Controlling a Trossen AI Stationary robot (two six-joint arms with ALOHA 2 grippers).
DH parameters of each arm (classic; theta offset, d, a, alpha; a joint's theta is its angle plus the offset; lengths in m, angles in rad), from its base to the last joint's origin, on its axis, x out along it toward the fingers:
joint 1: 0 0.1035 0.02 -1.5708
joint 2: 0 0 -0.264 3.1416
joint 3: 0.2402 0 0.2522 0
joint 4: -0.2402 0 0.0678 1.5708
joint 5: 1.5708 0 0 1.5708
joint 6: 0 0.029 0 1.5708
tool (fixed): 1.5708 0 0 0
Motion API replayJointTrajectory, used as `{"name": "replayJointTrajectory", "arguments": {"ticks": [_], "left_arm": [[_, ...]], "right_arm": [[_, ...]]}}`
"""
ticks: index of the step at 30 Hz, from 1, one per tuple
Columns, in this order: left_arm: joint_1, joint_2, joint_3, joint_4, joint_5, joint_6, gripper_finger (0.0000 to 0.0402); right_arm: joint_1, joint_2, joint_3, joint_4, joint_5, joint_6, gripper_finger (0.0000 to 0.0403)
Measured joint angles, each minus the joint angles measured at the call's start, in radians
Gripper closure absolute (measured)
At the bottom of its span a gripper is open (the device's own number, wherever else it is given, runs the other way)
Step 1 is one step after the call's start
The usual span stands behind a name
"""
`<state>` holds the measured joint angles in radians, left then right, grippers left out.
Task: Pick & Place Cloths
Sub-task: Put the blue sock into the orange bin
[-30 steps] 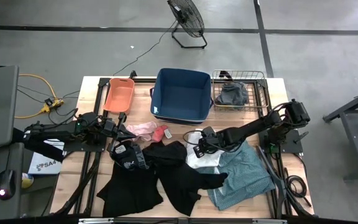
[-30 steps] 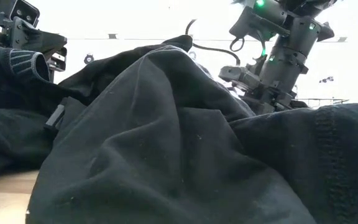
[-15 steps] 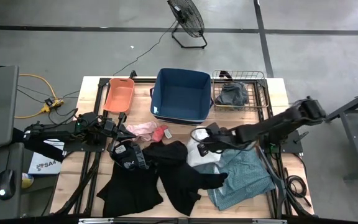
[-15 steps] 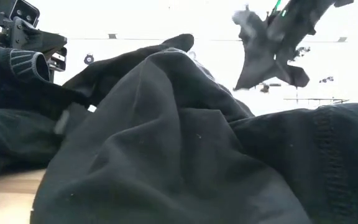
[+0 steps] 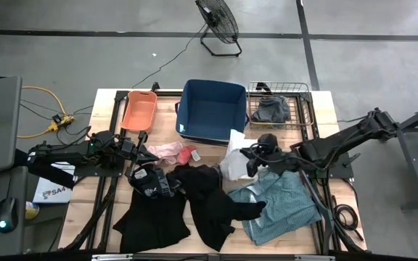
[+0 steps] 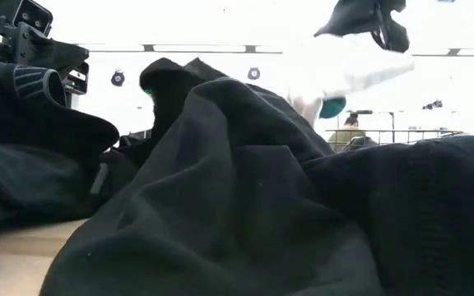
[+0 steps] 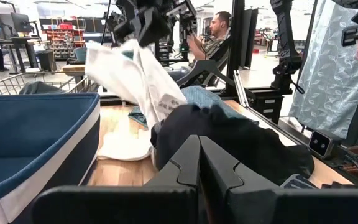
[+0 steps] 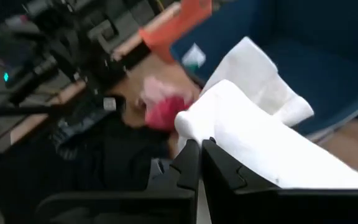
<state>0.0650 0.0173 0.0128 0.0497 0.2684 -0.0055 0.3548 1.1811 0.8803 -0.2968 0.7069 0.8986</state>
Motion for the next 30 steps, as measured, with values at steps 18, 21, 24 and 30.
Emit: {"name": "replayJointTrajectory", "arguments": {"ticks": [18, 21, 24, 30], "left_arm": [[0.000, 0.000, 0.000, 0.000, 0.000, 0.000, 0.0400], [0.000, 0.000, 0.000, 0.000, 0.000, 0.000, 0.0400], [0.000, 0.000, 0.000, 0.000, 0.000, 0.000, 0.0400], [0.000, 0.000, 0.000, 0.000, 0.000, 0.000, 0.0400]], "right_arm": [[0.002, -0.119, 0.002, 0.283, 0.227, -0.452, 0.0399], [0.002, -0.139, 0.002, 0.315, 0.301, -0.511, 0.0399], [0.002, -0.158, 0.002, 0.324, 0.399, -0.558, 0.0399], [0.002, -0.208, 0.002, 0.324, 0.619, -0.647, 0.0399]]}}
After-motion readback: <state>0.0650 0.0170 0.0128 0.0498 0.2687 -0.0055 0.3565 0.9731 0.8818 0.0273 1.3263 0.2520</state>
